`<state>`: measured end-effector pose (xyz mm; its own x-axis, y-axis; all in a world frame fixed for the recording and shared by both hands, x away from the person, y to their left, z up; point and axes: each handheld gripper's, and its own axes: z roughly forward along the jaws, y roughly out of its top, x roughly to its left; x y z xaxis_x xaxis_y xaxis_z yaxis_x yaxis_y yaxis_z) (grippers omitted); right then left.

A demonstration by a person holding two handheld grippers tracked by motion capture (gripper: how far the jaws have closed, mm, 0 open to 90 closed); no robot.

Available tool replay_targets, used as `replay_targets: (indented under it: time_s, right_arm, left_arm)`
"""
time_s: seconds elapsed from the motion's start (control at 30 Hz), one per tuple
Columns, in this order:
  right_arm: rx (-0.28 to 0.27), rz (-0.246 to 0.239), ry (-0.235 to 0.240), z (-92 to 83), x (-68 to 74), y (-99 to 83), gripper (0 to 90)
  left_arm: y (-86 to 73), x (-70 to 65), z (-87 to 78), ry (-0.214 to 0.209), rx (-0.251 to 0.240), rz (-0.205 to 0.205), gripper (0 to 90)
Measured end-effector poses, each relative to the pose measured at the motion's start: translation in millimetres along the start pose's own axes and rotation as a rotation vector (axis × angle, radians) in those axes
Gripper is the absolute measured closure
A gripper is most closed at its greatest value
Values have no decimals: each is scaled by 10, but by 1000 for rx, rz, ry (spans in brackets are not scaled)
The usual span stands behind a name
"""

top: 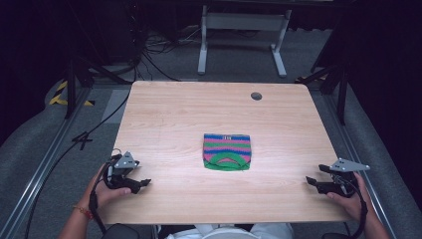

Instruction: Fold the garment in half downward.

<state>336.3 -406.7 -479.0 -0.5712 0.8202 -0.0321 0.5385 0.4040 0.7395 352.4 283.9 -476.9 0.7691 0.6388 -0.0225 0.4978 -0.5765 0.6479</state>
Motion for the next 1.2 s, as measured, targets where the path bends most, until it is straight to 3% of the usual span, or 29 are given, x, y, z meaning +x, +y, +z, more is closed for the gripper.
replay_targets:
  time_s: [0.1,0.23,0.3,0.47,0.6,1.2]
  right_arm:
    - [-9,46,-7,-2,-41,-102,233]
    - [-7,76,-10,-16,-62,-117,217]
    - [-3,56,-9,-9,-54,-114,215]
    - [-4,61,-10,-3,-55,-111,213]
    - [-4,62,-9,-2,-56,-111,212]
    - [-2,63,-18,13,-63,-99,203]
  left_arm:
    - [-43,5,-7,32,-22,-28,170]
    - [-61,-5,0,44,-36,-25,146]
    - [-75,-2,13,40,-57,-33,140]
    - [-37,7,25,51,-24,-43,104]
    - [-30,11,37,53,-26,-57,86]
    - [-18,45,35,61,-18,-57,83]
